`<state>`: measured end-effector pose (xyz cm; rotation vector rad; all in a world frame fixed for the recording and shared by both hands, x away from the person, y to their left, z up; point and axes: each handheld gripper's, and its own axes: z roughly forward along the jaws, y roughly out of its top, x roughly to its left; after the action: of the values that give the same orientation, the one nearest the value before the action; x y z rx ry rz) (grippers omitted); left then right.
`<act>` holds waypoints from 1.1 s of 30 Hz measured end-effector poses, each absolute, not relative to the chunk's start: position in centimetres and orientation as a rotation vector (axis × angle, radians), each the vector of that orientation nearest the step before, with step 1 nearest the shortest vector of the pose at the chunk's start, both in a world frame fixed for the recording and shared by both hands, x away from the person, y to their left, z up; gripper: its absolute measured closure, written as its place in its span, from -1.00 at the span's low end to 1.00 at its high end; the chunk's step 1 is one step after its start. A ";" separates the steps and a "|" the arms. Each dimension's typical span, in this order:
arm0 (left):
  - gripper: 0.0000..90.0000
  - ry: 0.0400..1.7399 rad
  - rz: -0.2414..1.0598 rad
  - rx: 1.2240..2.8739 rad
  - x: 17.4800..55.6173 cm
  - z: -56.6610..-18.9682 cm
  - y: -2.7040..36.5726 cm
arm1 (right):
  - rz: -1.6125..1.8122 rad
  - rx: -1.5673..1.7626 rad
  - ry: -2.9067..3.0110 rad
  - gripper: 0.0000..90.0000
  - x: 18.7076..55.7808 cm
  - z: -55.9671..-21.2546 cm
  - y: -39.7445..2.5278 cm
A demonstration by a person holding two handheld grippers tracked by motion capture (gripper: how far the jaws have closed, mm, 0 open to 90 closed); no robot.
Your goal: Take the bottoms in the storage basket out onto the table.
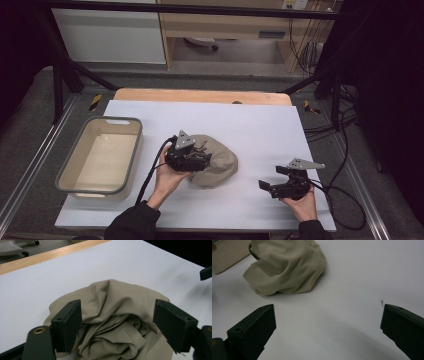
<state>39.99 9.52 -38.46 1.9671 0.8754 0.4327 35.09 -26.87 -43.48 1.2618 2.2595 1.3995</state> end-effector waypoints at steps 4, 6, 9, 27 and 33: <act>-0.55 0.870 0.412 1.973 39.8 -38.3 10.0 | 1.400 1.262 2.259 -0.99 35.1 -43.5 -26.9; -0.62 0.875 0.403 1.966 39.7 -38.2 10.2 | 1.401 1.264 2.259 -0.99 35.1 -43.5 -26.9; -0.72 0.874 0.400 1.967 39.5 -38.1 10.4 | 1.400 1.263 2.259 -0.99 35.1 -43.5 -26.9; -0.91 0.904 0.381 2.008 38.2 -39.1 13.1 | 1.404 1.263 2.252 -0.99 35.1 -43.4 -26.9; -0.91 0.912 0.386 2.008 37.6 -39.6 14.3 | 1.404 1.264 2.252 -0.99 35.1 -43.5 -26.9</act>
<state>37.56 14.31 -39.64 2.0083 0.9116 0.3863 35.10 -26.88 -43.45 1.2642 2.2521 1.4037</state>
